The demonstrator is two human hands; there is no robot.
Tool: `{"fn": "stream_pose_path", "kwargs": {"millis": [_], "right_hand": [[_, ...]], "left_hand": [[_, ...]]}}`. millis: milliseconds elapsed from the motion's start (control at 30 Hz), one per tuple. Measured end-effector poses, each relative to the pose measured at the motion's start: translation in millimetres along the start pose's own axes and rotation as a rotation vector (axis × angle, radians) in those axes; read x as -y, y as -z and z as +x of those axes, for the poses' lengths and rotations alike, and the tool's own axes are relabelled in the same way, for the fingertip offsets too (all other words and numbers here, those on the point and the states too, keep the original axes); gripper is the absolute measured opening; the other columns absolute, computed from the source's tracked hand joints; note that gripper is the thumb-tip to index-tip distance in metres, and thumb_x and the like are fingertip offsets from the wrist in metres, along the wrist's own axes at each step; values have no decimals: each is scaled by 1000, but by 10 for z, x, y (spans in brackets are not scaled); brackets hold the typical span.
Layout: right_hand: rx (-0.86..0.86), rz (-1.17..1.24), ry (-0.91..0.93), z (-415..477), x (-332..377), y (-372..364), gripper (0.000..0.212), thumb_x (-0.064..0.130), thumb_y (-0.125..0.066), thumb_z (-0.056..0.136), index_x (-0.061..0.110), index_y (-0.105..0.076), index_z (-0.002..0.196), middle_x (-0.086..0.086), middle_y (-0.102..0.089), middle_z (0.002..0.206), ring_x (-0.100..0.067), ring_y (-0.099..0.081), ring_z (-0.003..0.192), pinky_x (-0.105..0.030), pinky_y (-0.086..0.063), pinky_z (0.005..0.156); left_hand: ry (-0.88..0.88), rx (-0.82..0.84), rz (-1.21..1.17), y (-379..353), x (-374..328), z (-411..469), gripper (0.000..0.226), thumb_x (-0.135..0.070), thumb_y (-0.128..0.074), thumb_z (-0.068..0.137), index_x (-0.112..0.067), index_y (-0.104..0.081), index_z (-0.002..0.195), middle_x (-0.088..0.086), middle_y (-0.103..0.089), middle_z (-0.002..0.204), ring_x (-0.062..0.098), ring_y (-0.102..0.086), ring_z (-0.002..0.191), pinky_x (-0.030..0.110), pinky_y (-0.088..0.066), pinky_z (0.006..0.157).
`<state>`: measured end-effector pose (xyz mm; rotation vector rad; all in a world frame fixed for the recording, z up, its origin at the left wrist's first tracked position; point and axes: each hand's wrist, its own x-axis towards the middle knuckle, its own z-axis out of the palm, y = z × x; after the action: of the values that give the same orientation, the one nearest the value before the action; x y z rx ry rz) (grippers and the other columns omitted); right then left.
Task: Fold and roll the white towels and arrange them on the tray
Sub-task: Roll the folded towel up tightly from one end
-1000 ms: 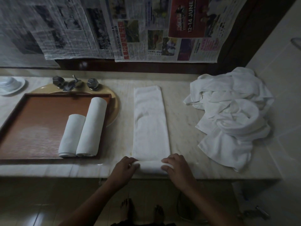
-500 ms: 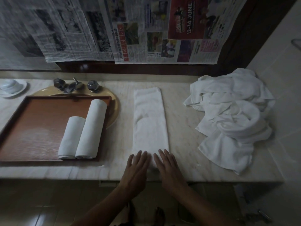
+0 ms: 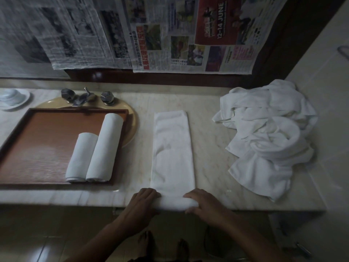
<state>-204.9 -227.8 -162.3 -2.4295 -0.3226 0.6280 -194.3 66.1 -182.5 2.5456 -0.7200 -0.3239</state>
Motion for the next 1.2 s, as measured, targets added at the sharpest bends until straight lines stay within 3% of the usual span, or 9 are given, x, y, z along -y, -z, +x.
{"fn": "stream_pose_path", "kwargs": {"millis": [133, 267, 333, 433, 533, 733, 867, 1033, 1200], "right_hand": [[-35, 110, -98, 17, 26, 86, 44, 47, -71, 92, 32, -64, 133, 12, -65, 129, -3, -59, 112, -6, -38, 88], [-102, 197, -194, 97, 109, 112, 30, 54, -64, 95, 32, -64, 116, 13, -68, 106, -2, -62, 91, -20, -50, 78], [-153, 184, -212, 162, 127, 93, 32, 54, -63, 96, 29, -67, 115, 13, -66, 107, -6, -62, 96, -24, -51, 83], [-224, 156, -239, 236, 127, 63, 40, 57, -66, 93, 27, -69, 119, 13, -62, 110, -4, -59, 97, -18, -45, 80], [-283, 107, -240, 299, 145, 66, 37, 55, -70, 91, 29, -69, 117, 13, -65, 114, -2, -58, 96, -14, -45, 80], [-415, -43, -63, 702, 210, 230, 36, 45, -59, 101, 32, -60, 134, 8, -56, 142, -15, -50, 129, -31, -42, 108], [-176, -351, 130, 1363, 369, 364, 49, 45, -43, 106, 32, -45, 153, -4, -30, 167, -29, -23, 154, -45, -21, 123], [5, -592, -11, 2104, 377, 368, 68, 63, -20, 105, 36, 4, 163, 8, 16, 171, -25, 13, 158, -63, -1, 122], [-72, -523, -82, 2837, 439, 603, 74, 73, -17, 100, 38, 0, 163, 9, 13, 171, -26, 11, 158, -67, 1, 120]], "left_hand": [[169, 20, -220, 84, 4, -17, 46, -57, -61, 93, -30, -59, 130, -22, -57, 115, 6, -52, 105, 20, -42, 89], [330, 13, -439, 144, -49, 61, 46, -65, -53, 93, -33, -61, 126, -17, -61, 111, 6, -59, 100, 26, -45, 83], [395, -93, -334, 120, -136, 108, 48, -63, -48, 91, -29, -63, 122, -9, -58, 112, 14, -57, 101, 31, -45, 82], [232, -288, 73, 30, -357, 165, 44, -48, -41, 93, -22, -63, 122, 2, -61, 121, 23, -58, 107, 43, -53, 88], [45, -151, 278, -120, -519, 250, 55, -45, -43, 92, -22, -52, 142, 6, -55, 146, 27, -54, 134, 51, -43, 113], [78, -39, 294, -278, -384, 392, 74, -60, -37, 101, -22, -22, 162, 13, -29, 166, 34, -30, 152, 53, -24, 122], [28, -39, 318, -142, -292, 464, 69, -68, -35, 101, -32, -26, 159, 16, -45, 153, 34, -44, 139, 50, -37, 116], [-16, -127, 351, -183, -265, 482, 67, -71, -38, 98, -32, -38, 153, 6, -58, 122, 26, -54, 108, 45, -48, 101], [-80, -200, 357, -164, -201, 511, 68, -66, -54, 91, -26, -51, 146, 6, -59, 106, 27, -56, 94, 40, -50, 88]]}}
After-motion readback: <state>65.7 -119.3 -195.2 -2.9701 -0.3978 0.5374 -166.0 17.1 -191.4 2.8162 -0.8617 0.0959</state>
